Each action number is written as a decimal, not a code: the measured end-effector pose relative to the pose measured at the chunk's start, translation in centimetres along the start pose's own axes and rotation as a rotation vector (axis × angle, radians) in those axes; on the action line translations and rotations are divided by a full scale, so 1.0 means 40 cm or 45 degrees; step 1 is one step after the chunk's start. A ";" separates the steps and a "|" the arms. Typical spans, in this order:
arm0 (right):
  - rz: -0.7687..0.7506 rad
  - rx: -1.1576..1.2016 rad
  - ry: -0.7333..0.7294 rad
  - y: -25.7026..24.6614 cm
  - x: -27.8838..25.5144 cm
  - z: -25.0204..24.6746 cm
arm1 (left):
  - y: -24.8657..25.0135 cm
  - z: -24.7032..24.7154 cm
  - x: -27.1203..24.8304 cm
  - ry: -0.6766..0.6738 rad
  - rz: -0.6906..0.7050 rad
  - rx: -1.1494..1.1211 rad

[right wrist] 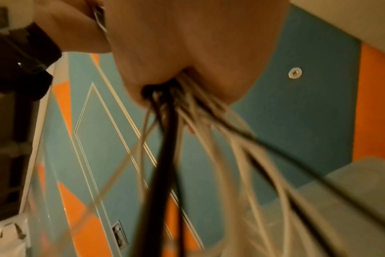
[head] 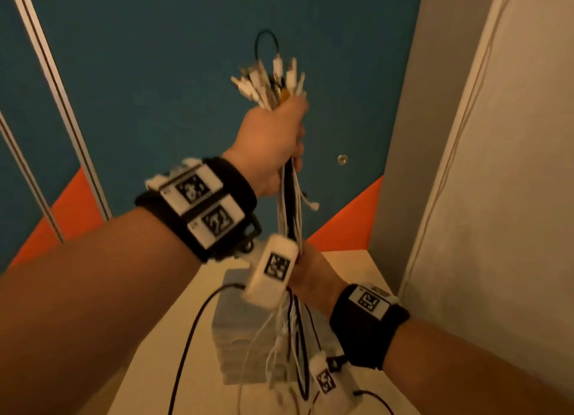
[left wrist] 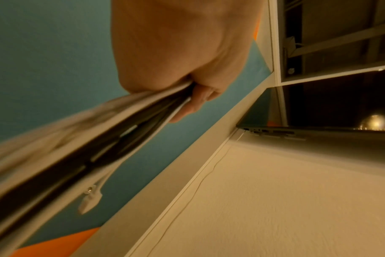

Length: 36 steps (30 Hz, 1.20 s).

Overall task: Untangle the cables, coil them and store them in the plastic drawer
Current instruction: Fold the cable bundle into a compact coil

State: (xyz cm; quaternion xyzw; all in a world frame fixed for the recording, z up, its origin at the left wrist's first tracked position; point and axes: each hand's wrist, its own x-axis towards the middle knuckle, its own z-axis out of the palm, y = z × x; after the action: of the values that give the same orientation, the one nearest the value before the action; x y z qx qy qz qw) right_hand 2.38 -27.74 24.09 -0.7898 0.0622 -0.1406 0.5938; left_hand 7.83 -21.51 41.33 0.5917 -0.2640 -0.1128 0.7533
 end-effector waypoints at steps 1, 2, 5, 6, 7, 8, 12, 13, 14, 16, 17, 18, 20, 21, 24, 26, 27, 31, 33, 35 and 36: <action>-0.032 0.075 -0.138 0.013 -0.002 -0.014 | -0.012 -0.002 -0.007 -0.033 -0.001 0.030; -0.063 0.037 -0.279 0.027 -0.010 -0.032 | -0.025 -0.007 -0.015 -0.068 -0.008 0.055; 0.012 -0.201 -0.319 0.048 0.015 -0.124 | -0.055 -0.024 -0.039 -0.164 -0.025 0.103; 0.003 -0.205 -0.339 0.041 0.021 -0.157 | -0.063 -0.029 -0.047 -0.190 -0.017 0.115; -0.071 -0.152 -0.348 0.044 0.022 -0.196 | -0.071 -0.034 -0.054 -0.208 -0.001 0.128; -0.187 -0.043 -0.252 0.042 0.019 -0.238 | -0.078 -0.039 -0.062 -0.218 0.015 0.146; -0.313 0.051 0.070 -0.111 0.018 -0.244 | -0.087 -0.041 -0.079 -0.265 0.064 0.197; -0.359 0.059 0.107 -0.138 0.010 -0.241 | -0.084 -0.038 -0.079 -0.265 0.072 0.192; -0.385 0.072 0.076 -0.159 -0.004 -0.238 | -0.080 -0.036 -0.078 -0.266 0.078 0.179; -0.468 0.029 -0.052 -0.173 -0.001 -0.197 | -0.073 -0.027 -0.075 -0.271 0.109 0.144; -0.497 -0.014 -0.118 -0.172 0.000 -0.167 | -0.072 -0.023 -0.072 -0.268 0.136 0.149; -0.484 -0.008 -0.138 -0.171 0.003 -0.137 | -0.072 -0.019 -0.071 -0.262 0.158 0.172; -0.440 0.117 -0.091 -0.169 -0.007 -0.095 | -0.071 -0.013 -0.070 -0.255 0.151 0.198; -0.421 0.141 -0.068 -0.165 -0.014 -0.082 | -0.070 -0.013 -0.068 -0.245 0.123 0.166; -0.310 0.071 -0.043 -0.146 -0.016 -0.063 | -0.048 -0.018 -0.064 -0.234 0.059 0.023; -0.232 0.102 -0.033 -0.134 -0.016 -0.046 | -0.035 -0.019 -0.066 -0.241 0.052 -0.004; -0.223 0.112 -0.009 -0.129 -0.015 -0.034 | -0.033 -0.019 -0.065 -0.236 0.048 -0.009; -0.174 0.199 0.086 -0.117 -0.004 -0.004 | -0.038 -0.021 -0.060 -0.184 0.003 -0.019; -0.188 0.220 0.087 -0.116 -0.005 0.003 | -0.043 -0.022 -0.059 -0.180 0.008 -0.009; -0.206 0.291 0.049 -0.120 -0.006 0.008 | -0.041 -0.024 -0.059 -0.170 0.009 -0.015; -0.206 0.320 0.021 -0.123 -0.006 0.009 | -0.038 -0.025 -0.059 -0.156 0.008 -0.027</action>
State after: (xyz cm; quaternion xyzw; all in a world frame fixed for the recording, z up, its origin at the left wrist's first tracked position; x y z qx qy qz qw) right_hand 1.94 -25.92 28.67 -0.7104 -0.0149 -0.2011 0.6742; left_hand 6.61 -19.96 39.10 0.5750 -0.3103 -0.1491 0.7422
